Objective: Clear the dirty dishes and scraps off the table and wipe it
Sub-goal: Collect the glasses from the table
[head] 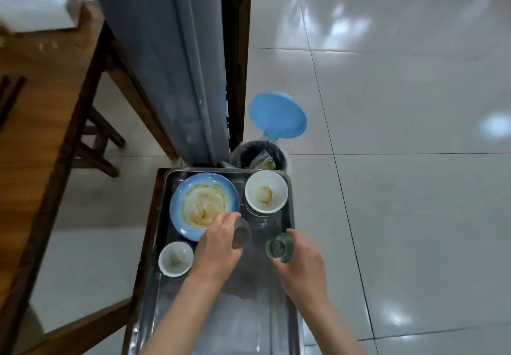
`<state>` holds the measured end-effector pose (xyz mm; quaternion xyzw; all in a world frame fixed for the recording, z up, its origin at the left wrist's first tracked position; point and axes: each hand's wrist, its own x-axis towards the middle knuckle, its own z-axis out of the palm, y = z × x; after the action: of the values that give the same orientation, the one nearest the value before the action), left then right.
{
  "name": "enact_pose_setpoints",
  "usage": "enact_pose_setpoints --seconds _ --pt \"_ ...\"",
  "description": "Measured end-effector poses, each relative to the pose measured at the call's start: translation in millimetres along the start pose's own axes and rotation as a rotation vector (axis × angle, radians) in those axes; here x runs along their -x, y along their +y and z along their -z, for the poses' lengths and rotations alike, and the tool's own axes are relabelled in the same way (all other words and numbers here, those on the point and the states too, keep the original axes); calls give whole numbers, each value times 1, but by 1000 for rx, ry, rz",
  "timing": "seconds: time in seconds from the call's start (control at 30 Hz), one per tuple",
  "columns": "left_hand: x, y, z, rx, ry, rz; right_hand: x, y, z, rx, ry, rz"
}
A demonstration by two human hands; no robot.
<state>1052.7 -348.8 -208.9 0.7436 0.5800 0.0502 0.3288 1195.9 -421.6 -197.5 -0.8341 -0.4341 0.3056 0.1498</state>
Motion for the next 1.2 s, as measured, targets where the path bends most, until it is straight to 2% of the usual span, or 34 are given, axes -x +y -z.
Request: enact_pose_setpoints --seconds 0.1,0.27,0.7,1.2 --pt "-15 -11 -20 -39 -49 -28 -23 11 -14 -7 30 31" --pt "-32 -17 -41 -66 -24 -26 -46 21 -32 16 61 85" --pt "-44 -19 -67 -109 -18 29 -68 33 -44 65 -4 92" --pt "-49 -20 -73 -75 35 0 -73 42 -49 70 -65 141"
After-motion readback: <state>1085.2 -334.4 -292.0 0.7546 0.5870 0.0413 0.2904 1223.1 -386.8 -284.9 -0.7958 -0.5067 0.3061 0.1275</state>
